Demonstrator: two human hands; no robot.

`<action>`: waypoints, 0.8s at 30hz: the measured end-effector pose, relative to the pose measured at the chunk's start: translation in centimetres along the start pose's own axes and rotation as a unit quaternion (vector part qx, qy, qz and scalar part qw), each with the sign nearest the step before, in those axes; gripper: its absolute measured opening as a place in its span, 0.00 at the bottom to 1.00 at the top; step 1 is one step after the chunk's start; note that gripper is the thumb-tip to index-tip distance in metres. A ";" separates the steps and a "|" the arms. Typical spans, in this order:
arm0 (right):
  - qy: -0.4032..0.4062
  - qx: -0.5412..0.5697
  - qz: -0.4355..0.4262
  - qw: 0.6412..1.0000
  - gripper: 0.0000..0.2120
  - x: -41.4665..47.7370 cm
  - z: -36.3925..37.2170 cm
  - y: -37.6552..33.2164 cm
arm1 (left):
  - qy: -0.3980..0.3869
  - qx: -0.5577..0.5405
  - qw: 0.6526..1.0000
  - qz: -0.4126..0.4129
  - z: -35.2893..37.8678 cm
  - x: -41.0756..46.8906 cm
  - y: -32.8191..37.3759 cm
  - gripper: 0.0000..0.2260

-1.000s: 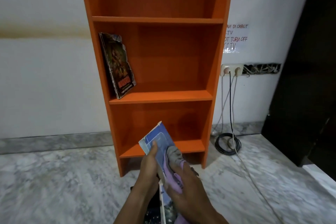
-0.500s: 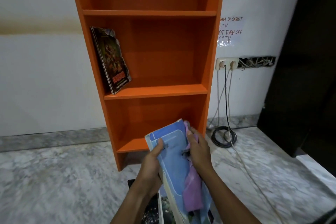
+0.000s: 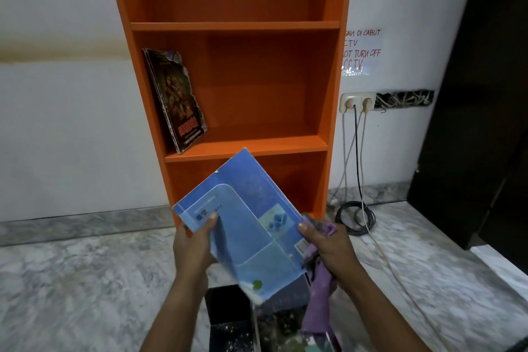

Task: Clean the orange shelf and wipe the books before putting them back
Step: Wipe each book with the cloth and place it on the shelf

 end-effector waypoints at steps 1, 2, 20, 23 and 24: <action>0.004 -0.029 -0.036 0.999 0.21 0.1 0.5 -1.0 | 0.039 -0.007 0.999 -0.010 0.4 -0.5 -0.5 0.34; 0.008 -0.072 -0.078 0.994 0.14 -0.1 1.2 -1.8 | 0.054 -0.020 0.998 -0.015 1.0 -0.8 -1.0 0.42; -0.049 -0.130 -0.141 0.980 0.17 -2.4 6.1 1.7 | -0.279 -0.044 0.952 -0.121 3.4 -3.6 -2.3 0.12; 0.001 -0.055 -0.062 0.997 0.16 -0.2 5.6 0.2 | -0.322 0.013 0.938 -0.128 3.6 -4.6 -2.6 0.12; -0.003 -0.035 -0.035 0.999 0.15 0.5 4.9 -0.2 | -0.325 0.012 0.936 -0.132 3.5 -4.7 -2.8 0.13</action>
Point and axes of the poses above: each hand's wrist, its own x-axis towards the middle knuckle, its own z-axis out of the palm, y = z × x, the point moved 2 cm from there along x, towards the middle knuckle, and after that the axes turned 8 degrees about -z, right-handed, at the moved point
